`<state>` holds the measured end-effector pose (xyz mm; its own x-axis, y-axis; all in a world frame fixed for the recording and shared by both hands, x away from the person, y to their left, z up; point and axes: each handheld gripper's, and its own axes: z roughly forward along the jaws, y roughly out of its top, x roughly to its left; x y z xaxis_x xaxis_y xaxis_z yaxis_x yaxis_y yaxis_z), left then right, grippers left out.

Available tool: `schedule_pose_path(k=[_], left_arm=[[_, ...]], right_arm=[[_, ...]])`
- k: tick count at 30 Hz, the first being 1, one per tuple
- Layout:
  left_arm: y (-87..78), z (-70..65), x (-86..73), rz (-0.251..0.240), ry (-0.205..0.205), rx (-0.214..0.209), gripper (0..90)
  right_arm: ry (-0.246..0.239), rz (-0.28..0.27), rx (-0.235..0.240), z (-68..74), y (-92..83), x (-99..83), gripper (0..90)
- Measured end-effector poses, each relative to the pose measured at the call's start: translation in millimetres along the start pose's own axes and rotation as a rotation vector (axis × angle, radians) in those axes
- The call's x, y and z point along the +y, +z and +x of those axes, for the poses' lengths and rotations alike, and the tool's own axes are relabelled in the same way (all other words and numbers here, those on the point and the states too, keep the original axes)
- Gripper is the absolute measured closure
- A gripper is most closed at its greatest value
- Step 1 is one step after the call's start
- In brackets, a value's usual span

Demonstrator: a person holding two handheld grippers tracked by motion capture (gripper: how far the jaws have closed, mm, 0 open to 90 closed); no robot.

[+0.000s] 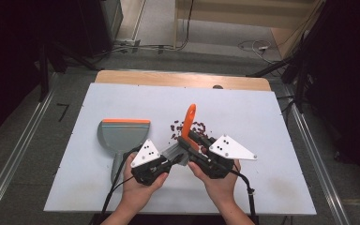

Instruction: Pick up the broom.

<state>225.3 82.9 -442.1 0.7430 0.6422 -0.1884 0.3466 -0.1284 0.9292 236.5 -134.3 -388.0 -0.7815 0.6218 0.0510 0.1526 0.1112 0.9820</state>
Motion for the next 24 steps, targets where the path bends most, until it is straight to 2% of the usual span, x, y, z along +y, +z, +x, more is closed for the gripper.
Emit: schedule_pose_path(k=[1,2,3,4,6,9,10,14,16,19,22,24], left_arm=[[-3.2,4.9,0.6,-0.005,-0.009,-0.008,86.0],[-5.5,8.1,1.1,-0.007,-0.009,-0.012,86.0],[-9.6,13.5,1.8,-0.012,-0.01,-0.021,86.0],[-12.1,17.0,2.4,-0.015,-0.011,-0.033,86.0],[-19.5,26.6,4.3,-0.019,-0.008,-0.077,86.0],[-28.6,37.1,6.0,-0.038,-0.001,-0.131,86.1],[-30.8,39.3,6.6,-0.04,0.004,-0.137,86.0],[-37.4,45.6,7.6,-0.038,0.035,-0.184,86.0],[-38.9,47.1,7.4,-0.035,0.046,-0.212,86.0],[-38.5,46.5,6.6,-0.029,0.059,-0.257,86.0],[-37.1,43.3,6.3,-0.021,0.077,-0.299,86.0],[-36.4,41.5,6.6,-0.021,0.086,-0.317,86.0]], right_arm=[[0.001,0.021,0.065,-4.4,0.1,3.5,44.2],[0.001,0.021,0.065,-4.4,0.1,3.5,44.2],[-0.012,0.027,0.112,-9.1,-1.7,5.8,41.2],[-0.012,0.027,0.112,-9.1,-1.7,5.8,41.2],[-0.027,0.057,0.147,-13.7,-2.3,7.5,37.3],[-0.03,0.092,0.203,-19.7,-2.3,6.6,38.7],[-0.027,0.107,0.233,-22.8,-0.8,4.6,39.7],[-0.006,0.12,0.264,-26.4,1.7,1.0,40.5],[-0.004,0.122,0.276,-27.9,2.9,-1.1,41.4],[0.01,0.124,0.319,-30.2,4.7,-3.8,43.0],[0.028,0.133,0.355,-32.1,7.4,-8.2,49.8],[0.03,0.135,0.369,-32.7,8.0,-9.1,51.2]])
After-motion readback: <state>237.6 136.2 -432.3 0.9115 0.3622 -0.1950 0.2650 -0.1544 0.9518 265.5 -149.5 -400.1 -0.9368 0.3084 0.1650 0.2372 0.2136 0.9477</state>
